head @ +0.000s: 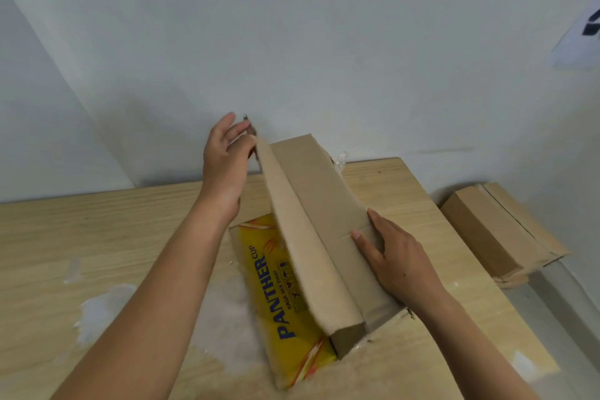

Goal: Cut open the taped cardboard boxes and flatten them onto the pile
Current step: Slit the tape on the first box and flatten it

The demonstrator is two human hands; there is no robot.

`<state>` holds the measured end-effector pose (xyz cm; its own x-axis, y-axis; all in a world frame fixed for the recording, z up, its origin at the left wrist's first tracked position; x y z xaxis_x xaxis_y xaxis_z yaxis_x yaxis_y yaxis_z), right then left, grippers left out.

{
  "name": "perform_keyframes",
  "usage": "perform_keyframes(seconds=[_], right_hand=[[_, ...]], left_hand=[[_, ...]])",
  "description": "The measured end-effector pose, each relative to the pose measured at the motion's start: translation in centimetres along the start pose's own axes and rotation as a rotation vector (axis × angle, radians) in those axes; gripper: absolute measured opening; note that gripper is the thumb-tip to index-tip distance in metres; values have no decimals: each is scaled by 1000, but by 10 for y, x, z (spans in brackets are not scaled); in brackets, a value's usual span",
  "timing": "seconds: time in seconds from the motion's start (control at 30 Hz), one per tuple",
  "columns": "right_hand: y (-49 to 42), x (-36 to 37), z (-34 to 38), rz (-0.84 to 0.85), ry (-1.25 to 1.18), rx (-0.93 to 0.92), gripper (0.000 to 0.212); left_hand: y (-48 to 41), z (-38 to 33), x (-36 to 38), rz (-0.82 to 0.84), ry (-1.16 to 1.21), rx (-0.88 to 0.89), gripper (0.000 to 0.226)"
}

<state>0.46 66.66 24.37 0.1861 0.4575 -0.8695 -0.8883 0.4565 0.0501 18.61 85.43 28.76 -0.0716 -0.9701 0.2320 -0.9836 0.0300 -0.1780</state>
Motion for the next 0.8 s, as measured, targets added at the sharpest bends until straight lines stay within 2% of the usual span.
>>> perform_keyframes(seconds=[0.1,0.2,0.3,0.43,0.53,0.57,0.63,0.73,0.8], right_hand=[[0,-1,-3,-4,-18,-25,60],[-3,-1,-8,-9,-113,-46,47],[-6,-5,-21,-8,-455,12,30],[1,-31,-27,13,-877,148,41],[-1,-53,-25,-11,-982,146,44],[-1,-61,-19,-5,-972,114,43],[-3,-75,-6,0,-798,22,37],[-4,-82,18,17,-312,-148,39],[-6,-69,30,43,-35,-213,45]], left_hand=[[11,-1,32,97,65,72,40],[25,7,55,214,-79,234,44],[29,24,73,376,-281,395,44],[28,44,88,545,-582,506,42],[26,49,96,628,-692,538,47],[24,50,100,649,-741,548,49],[20,54,108,686,-874,549,52],[19,62,118,765,-1058,514,46],[19,66,122,784,-1025,493,44]])
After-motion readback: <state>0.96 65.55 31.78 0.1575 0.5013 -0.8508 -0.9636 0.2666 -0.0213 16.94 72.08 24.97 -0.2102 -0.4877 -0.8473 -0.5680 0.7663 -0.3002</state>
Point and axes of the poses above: each hand's wrist, its own y-axis away from the middle knuckle, its own x-axis out of the palm, z = x × y, the point moved 1 cm from there along -y, towards the middle knuckle, and after that the axes turned 6 degrees about x, right-handed, at the moved point
